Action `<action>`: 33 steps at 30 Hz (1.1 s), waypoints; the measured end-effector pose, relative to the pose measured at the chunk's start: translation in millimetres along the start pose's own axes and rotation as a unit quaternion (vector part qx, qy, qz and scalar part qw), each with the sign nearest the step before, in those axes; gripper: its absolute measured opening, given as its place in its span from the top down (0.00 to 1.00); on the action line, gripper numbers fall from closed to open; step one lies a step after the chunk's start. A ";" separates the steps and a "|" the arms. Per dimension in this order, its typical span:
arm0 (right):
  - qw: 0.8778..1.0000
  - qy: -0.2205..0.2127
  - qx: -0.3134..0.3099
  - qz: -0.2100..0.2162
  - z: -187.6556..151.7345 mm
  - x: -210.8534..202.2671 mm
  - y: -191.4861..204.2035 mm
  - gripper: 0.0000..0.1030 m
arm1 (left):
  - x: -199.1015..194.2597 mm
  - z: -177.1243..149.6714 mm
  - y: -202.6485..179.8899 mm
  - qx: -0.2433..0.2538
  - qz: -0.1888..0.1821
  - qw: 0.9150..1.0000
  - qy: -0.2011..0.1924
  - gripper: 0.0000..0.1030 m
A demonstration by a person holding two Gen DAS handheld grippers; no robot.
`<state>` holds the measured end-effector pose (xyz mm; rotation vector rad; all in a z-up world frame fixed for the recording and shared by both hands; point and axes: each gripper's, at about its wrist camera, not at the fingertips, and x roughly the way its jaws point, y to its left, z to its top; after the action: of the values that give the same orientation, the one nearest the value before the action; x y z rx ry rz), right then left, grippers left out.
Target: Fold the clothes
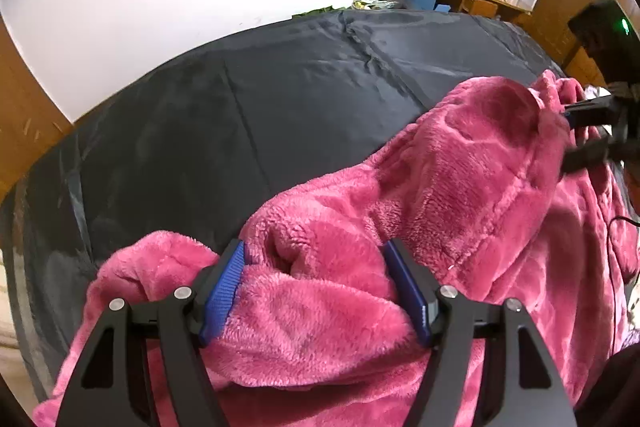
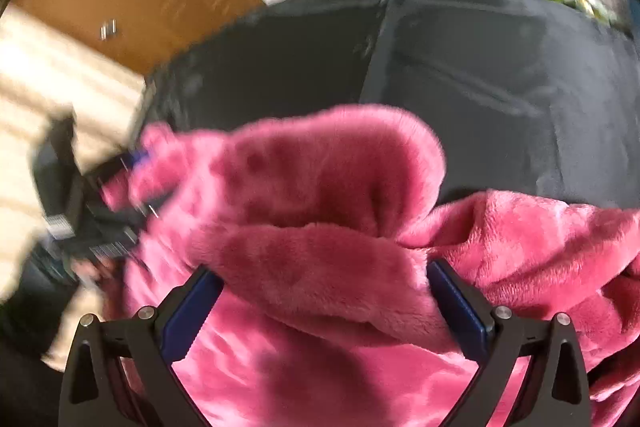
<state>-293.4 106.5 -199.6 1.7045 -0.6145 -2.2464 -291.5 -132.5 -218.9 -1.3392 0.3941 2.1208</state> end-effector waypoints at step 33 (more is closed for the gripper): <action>0.984 -0.134 -0.089 -0.072 17.5 -42.5 90.7 0.67 | -2.3 22.2 44.5 -0.090 -0.119 0.989 0.015 0.23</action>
<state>-302.8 48.8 -116.4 1.4146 -0.3390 -2.5710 -334.4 -156.1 -209.7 -1.4420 0.0511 1.9744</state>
